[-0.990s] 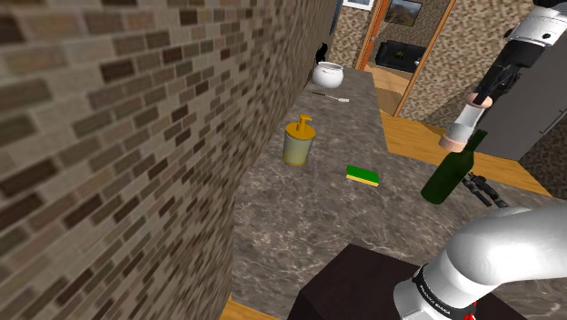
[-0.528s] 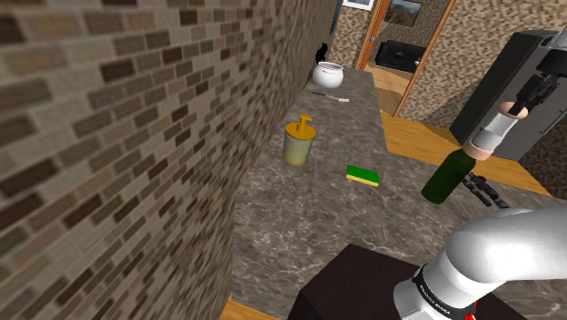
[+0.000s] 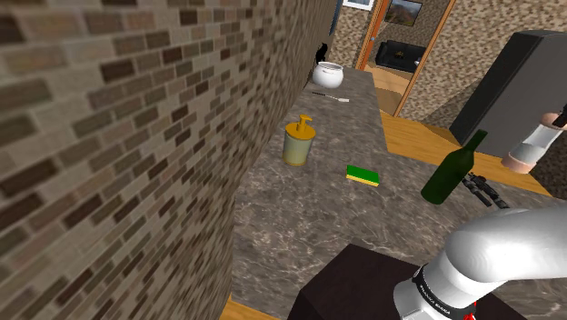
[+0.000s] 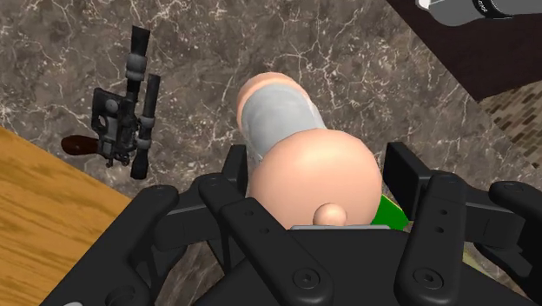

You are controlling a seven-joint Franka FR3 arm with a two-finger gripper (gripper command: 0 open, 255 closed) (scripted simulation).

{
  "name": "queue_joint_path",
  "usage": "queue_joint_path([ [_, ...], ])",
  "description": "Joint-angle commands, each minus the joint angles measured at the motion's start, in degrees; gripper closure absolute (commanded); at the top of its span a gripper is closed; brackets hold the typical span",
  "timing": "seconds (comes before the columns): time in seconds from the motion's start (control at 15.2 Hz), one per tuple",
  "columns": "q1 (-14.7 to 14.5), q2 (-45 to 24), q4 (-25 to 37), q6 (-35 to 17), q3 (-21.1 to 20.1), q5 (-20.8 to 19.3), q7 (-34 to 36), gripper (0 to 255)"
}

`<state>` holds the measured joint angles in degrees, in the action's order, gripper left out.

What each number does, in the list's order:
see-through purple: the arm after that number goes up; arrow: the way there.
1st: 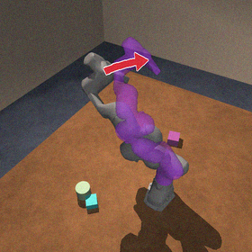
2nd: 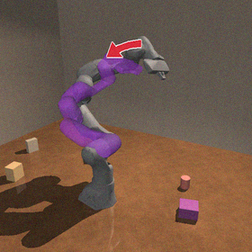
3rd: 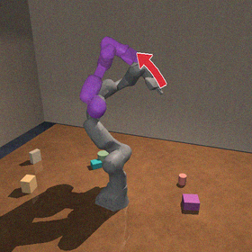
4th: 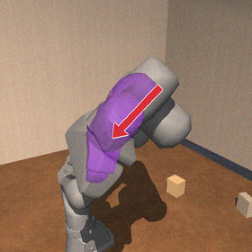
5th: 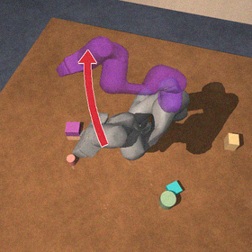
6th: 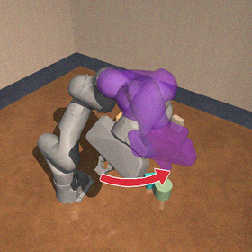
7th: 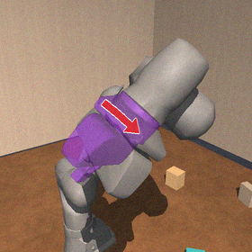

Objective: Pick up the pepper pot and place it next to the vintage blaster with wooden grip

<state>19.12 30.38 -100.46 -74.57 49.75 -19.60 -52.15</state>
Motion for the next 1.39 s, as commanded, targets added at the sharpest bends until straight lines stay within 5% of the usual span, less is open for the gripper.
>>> queue_joint_path([
  [0.0,-0.5,-1.1,2.3,0.4,3.2,-0.7,-3.3,255],
  [0.33,-3.8,-4.8,8.8,0.7,13.7,-1.4,-12.1,255],
  [0.53,-8.7,-7.5,13.7,0.9,23.0,-1.1,-17.6,255],
  [0.79,-21.6,-8.0,22.1,2.4,39.5,-2.5,-23.3,255],
  [0.99,-33.2,-3.0,31.2,5.7,49.1,-7.8,-25.4,255],
  [1.32,-27.9,-3.6,24.3,0.9,46.4,-6.8,-25.0,255],
])
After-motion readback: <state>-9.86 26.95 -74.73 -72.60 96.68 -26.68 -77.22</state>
